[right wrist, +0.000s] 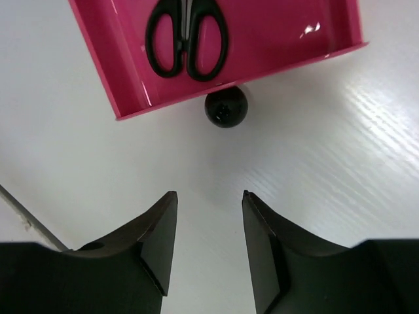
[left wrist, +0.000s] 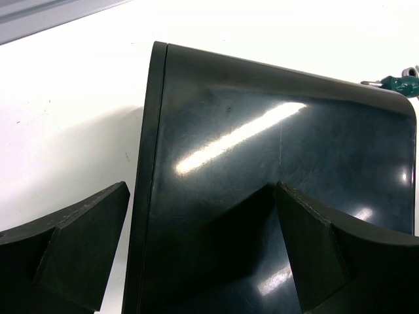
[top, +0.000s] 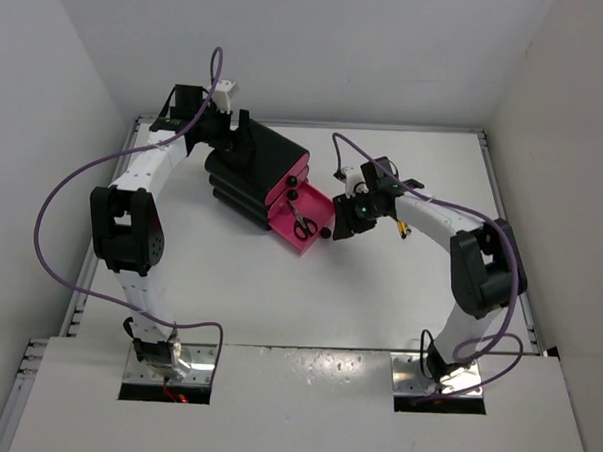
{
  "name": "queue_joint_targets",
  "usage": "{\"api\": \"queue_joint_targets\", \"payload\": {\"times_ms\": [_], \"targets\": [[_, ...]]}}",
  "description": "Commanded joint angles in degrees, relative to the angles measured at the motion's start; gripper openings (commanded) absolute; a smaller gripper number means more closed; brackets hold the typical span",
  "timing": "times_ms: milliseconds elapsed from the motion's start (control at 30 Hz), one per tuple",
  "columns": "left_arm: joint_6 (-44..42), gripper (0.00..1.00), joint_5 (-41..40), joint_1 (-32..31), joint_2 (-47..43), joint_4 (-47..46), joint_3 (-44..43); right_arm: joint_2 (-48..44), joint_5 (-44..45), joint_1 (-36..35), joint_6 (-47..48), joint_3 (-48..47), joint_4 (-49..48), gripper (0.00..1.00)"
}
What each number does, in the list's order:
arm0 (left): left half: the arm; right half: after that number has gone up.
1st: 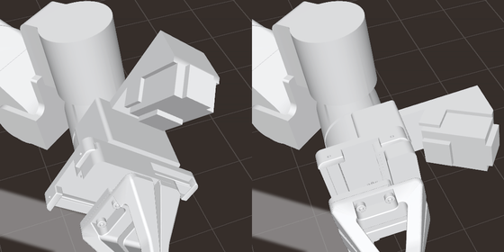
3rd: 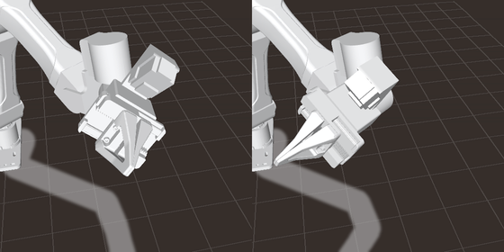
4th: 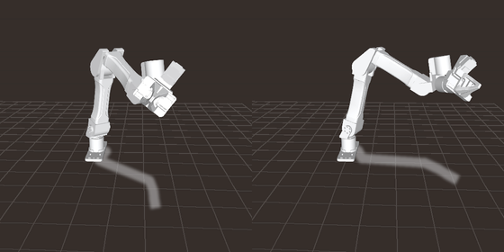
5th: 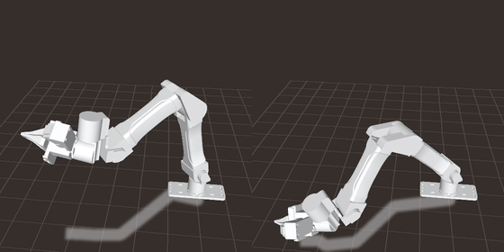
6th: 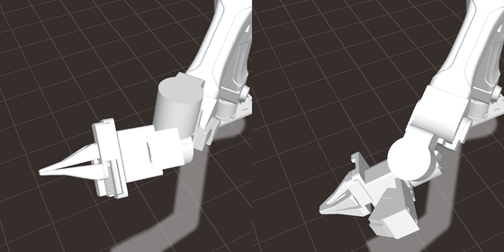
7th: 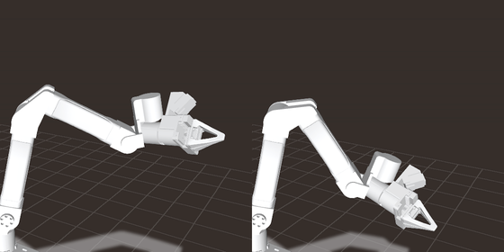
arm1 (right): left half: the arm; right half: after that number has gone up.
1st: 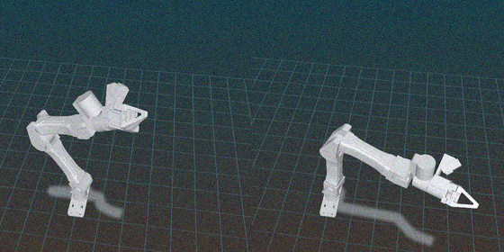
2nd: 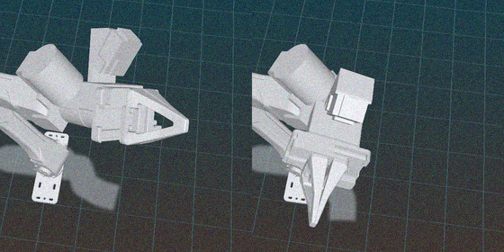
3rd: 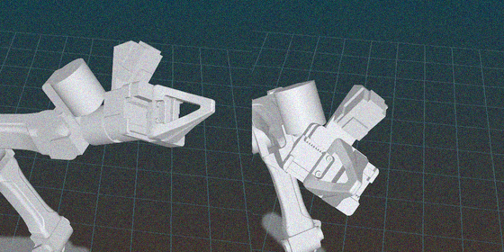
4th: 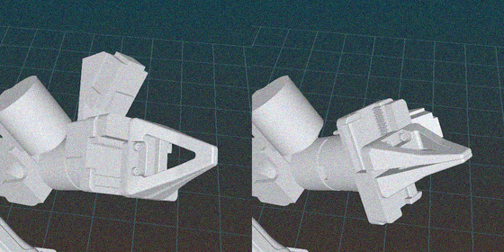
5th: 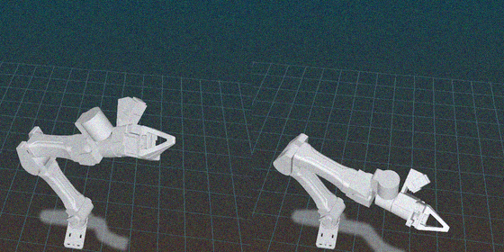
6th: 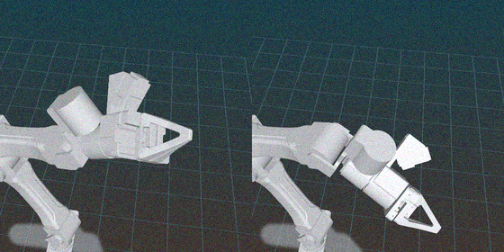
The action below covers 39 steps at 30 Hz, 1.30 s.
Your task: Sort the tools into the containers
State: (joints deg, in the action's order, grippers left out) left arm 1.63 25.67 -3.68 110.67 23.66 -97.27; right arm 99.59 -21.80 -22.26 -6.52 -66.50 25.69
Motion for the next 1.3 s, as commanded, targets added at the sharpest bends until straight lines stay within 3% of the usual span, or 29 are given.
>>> {"api": "queue_joint_targets", "payload": {"times_ms": [0, 133, 433, 600, 733, 867, 1033, 1267], "targets": [[-3.8, 0.99, -5.9, -0.8, 3.4, 10.1, 3.8, 3.9, -3.7, 0.5, -1.4, -0.6, 0.9, 0.45], [-3.8, 0.99, -5.9, -0.8, 3.4, 10.1, 4.3, 6.1, -10.2, 2.2, -7.7, 1.4, -2.8, 0.46], [-4.4, 0.99, -5.9, -0.8, 3.4, 10.1, 4.3, 5.9, -7.1, 2.2, -15.3, 7.6, -17.3, 0.47], [-4.4, 0.99, -5.9, -0.8, 3.9, 10.1, 4.3, 10.4, -10.2, 2.7, -29.5, 7.6, -19.9, 0.47], [-4.4, 0.99, -5.4, -0.8, 3.9, 10.1, 5.3, 9.8, -13.4, 4.1, -40.5, 13.8, -33.1, 0.47], [-4.4, 0.99, -5.4, -0.8, 3.9, 9.5, 6.5, 12.5, -17.4, 4.7, -45.2, 15.2, -38.7, 0.47], [-4.4, 0.99, -5.4, -0.8, 3.9, 8.9, 7.0, 16.3, -21.0, 5.8, -50.9, 16.3, -46.8, 0.45], [-4.4, 0.99, -5.4, -0.8, 3.9, 8.9, 7.0, 19.8, -20.5, 5.8, -55.0, 14.5, -50.8, 0.32]]}}
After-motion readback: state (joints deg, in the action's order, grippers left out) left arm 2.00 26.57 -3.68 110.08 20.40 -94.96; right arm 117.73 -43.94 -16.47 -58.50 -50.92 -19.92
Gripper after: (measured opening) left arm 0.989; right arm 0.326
